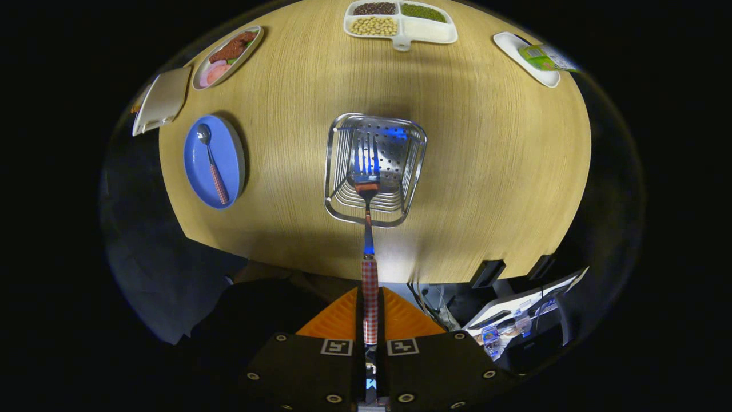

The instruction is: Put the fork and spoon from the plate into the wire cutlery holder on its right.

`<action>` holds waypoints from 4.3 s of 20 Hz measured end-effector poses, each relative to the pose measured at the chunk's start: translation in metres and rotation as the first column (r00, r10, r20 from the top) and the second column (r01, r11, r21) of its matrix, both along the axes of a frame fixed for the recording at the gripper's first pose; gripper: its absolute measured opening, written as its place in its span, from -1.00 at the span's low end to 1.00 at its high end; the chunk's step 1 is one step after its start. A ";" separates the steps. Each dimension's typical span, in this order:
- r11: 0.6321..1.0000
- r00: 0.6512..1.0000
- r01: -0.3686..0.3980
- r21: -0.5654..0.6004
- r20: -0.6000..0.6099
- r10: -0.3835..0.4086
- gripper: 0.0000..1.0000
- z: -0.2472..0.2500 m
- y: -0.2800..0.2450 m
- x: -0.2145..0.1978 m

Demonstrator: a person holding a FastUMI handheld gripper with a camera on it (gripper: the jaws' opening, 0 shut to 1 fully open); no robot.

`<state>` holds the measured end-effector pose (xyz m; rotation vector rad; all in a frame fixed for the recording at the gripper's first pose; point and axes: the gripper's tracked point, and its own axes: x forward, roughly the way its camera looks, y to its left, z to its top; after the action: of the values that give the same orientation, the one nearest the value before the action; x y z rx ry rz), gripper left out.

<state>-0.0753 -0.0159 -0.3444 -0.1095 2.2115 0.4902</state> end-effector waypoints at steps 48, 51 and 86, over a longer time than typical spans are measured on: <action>0.914 0.619 0.012 0.406 0.715 -0.326 0.94 0.078 0.190 0.084; 0.915 0.650 -0.045 0.401 0.708 -0.278 0.94 0.074 0.219 0.064; 0.980 0.773 -0.145 0.139 0.634 0.024 -0.42 -0.078 0.343 -0.031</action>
<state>-0.1059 0.3275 -0.4226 -0.2419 1.4932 0.5999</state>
